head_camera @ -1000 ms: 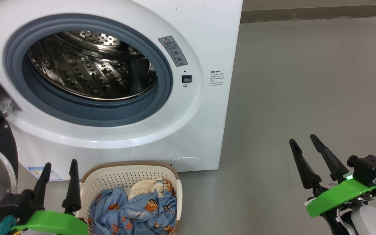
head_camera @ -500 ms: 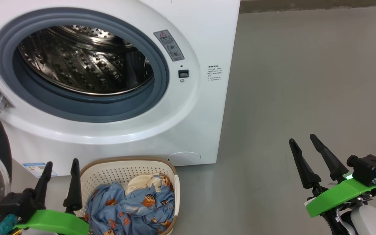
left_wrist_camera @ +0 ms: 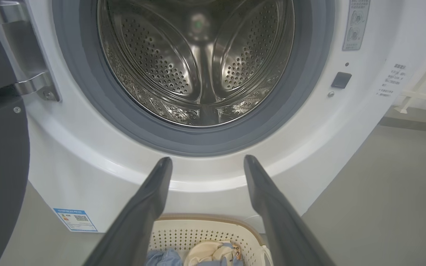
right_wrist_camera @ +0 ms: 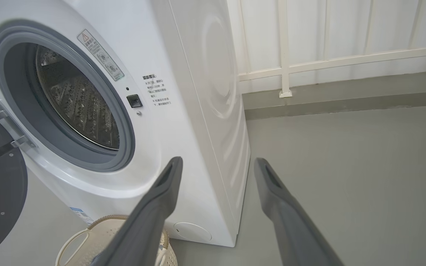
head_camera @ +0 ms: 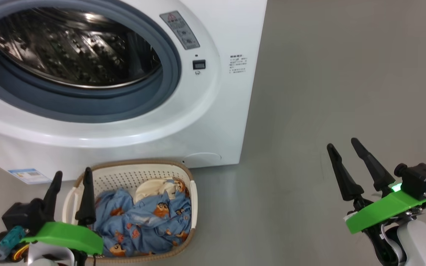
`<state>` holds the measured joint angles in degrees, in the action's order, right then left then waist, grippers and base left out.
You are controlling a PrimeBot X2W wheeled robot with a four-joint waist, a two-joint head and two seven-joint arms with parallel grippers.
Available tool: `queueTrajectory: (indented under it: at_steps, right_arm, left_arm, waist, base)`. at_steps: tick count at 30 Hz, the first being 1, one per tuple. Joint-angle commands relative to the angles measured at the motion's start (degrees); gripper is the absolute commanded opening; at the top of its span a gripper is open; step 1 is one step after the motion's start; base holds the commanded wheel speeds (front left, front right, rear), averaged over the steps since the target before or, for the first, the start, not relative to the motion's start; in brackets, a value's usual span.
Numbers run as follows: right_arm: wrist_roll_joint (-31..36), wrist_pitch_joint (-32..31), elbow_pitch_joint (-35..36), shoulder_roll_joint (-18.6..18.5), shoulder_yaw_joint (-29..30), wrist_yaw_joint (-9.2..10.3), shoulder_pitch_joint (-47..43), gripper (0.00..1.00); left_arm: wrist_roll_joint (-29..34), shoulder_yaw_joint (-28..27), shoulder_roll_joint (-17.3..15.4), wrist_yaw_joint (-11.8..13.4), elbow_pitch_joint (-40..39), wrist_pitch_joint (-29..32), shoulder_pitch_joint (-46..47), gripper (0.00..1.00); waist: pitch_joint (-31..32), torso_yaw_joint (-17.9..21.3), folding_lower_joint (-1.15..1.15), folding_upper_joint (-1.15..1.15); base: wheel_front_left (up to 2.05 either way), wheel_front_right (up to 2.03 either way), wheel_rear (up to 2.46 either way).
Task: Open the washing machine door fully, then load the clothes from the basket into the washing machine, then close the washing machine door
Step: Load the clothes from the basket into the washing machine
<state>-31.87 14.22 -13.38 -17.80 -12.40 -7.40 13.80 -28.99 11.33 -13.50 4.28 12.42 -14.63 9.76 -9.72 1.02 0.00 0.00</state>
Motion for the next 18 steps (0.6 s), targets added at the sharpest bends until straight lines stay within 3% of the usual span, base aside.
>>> queueTrajectory:
  at_steps: [1, 18]
  right_arm:
    - [0.5, 0.4, 1.7, -0.6, -1.0, -0.09, 1.4, 1.0]
    - [0.2, 0.7, 2.0, 1.2, -1.8, -0.09, 7.6, 1.0]
  left_arm:
    - [0.5, -1.8, -1.2, -0.1, -0.2, -0.3, 2.9, 1.0]
    - [-0.8, -0.8, -0.7, -5.6, 19.3, -0.3, 15.3, 1.0]
  waist:
    - [-3.0, 1.0, 0.0, 0.0]
    - [-17.2, 4.8, 0.0, 0.0]
  base:
    - [0.0, 0.0, 0.0]
    - [0.0, 0.0, 0.0]
